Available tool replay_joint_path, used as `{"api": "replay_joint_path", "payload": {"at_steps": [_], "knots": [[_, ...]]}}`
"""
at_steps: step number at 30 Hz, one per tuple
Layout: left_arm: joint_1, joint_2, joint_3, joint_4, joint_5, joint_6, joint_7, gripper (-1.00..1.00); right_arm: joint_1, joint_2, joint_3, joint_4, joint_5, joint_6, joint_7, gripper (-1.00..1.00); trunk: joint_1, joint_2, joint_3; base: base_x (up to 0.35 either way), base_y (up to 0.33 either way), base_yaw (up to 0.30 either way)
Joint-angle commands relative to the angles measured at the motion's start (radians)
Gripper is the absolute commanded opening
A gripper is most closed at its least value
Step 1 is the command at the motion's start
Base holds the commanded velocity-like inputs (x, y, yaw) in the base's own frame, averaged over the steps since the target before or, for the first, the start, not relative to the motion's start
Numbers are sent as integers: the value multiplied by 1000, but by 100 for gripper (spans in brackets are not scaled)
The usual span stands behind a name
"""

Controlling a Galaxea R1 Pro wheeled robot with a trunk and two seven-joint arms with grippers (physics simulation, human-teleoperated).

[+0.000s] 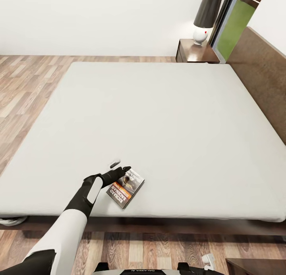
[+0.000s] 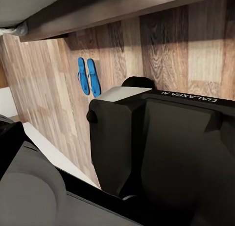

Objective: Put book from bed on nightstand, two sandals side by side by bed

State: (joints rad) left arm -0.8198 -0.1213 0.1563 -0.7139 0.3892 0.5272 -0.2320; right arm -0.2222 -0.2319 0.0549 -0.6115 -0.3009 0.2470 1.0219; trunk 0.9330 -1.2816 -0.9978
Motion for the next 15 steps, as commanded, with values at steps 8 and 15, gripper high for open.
{"api": "replay_joint_path", "payload": {"at_steps": [8,15], "knots": [[0,-1,6,-1,3,9,-3,100,0,-1,5,-1,-11,9,0,100,0,0,-1,0,0,0],[0,-1,6,-1,4,10,-3,100,0,-1,5,-1,-11,9,1,100,0,0,-1,0,-12,0]]}}
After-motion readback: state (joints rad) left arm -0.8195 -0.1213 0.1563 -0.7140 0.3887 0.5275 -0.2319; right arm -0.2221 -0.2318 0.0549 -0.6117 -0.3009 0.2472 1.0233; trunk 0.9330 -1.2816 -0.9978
